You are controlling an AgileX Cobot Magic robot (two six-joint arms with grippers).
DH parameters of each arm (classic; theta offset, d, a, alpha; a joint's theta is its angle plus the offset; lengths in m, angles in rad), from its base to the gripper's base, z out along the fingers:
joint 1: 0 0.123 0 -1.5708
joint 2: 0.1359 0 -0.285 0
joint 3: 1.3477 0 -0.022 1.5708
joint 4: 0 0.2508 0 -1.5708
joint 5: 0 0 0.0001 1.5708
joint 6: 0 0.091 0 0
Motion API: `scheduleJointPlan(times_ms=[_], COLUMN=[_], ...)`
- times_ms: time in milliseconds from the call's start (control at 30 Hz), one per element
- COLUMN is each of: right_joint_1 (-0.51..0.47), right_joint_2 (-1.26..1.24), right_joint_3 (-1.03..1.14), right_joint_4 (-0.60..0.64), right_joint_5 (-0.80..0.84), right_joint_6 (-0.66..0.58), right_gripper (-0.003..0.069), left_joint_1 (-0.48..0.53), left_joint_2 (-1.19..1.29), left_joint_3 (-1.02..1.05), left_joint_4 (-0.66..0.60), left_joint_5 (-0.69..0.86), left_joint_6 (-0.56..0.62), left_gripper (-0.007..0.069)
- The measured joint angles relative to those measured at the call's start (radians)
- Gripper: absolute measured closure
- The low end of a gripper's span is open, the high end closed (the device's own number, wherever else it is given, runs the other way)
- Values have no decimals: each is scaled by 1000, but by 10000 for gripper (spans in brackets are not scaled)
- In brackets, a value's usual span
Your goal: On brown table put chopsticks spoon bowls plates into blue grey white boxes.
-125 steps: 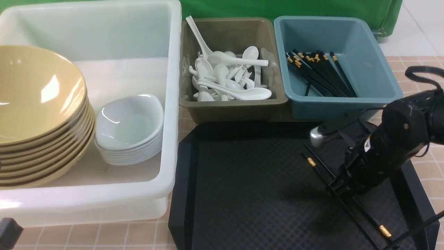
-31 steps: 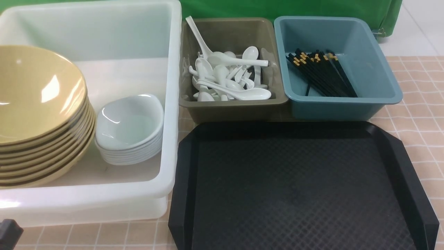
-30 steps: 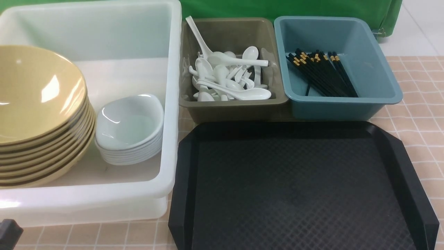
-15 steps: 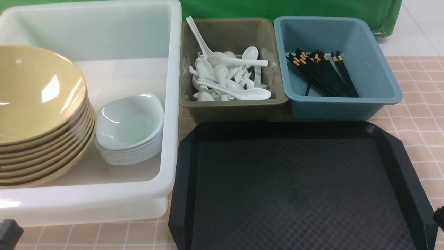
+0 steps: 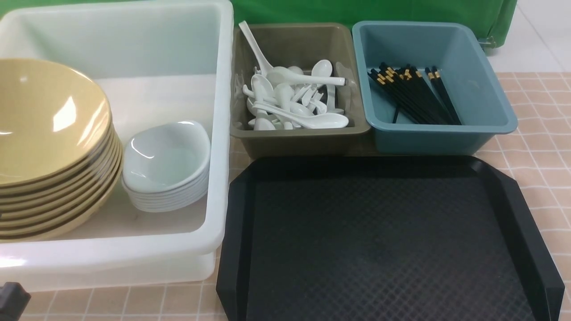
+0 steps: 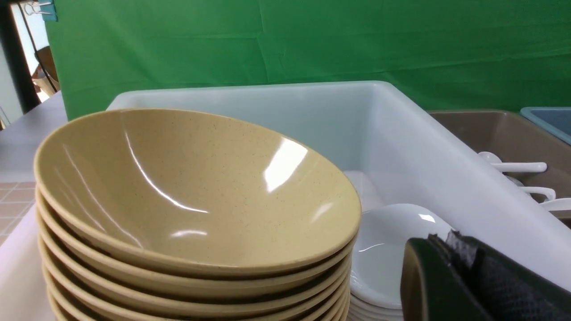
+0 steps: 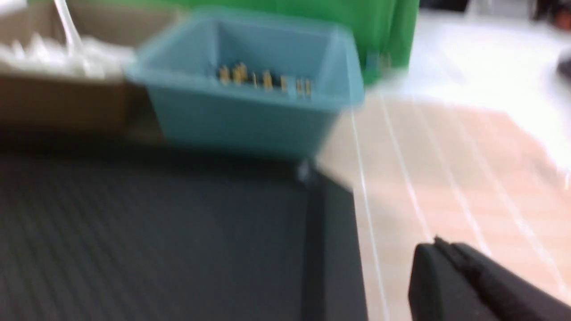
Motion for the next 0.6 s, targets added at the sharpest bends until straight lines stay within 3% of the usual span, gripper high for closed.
scheduleJointPlan(times_ms=[600], right_joint_1=[-2], right_joint_2=[0], right_joint_3=[-2], right_joint_4=[-5], right_joint_5=[63], right_joint_6=[13], right_gripper=[617], left_joint_1=[0], left_joint_2=[0], left_joint_3=[0], left_joint_4=[0], left_joint_5=[12], left_joint_6=[0], left_gripper=[623])
